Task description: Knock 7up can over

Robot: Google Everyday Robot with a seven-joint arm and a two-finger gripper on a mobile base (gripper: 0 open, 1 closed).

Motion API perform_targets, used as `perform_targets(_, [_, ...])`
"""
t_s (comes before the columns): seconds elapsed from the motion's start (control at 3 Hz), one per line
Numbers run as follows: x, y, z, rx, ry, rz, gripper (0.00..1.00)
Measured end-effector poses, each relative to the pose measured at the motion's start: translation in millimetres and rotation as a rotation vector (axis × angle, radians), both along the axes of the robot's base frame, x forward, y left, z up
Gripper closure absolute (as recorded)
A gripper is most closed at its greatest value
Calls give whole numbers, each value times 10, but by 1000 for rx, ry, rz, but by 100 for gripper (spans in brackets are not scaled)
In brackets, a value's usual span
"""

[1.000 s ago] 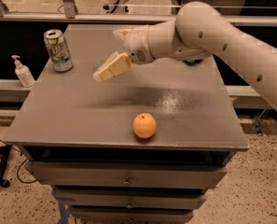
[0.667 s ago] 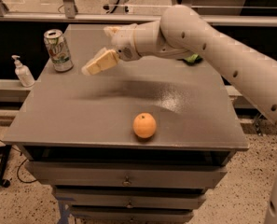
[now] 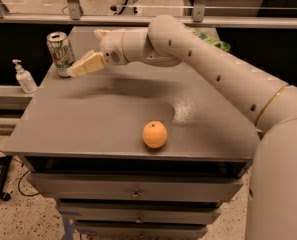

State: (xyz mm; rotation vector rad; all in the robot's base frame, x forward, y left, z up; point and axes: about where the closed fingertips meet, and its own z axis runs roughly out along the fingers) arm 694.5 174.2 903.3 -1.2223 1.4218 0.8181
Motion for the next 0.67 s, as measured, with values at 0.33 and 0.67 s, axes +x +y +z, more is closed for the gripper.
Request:
perform_targets(0.33, [91, 362, -2, 54, 6, 30, 0])
perform_targets(0.67, [116, 676, -48, 79, 21, 67, 0])
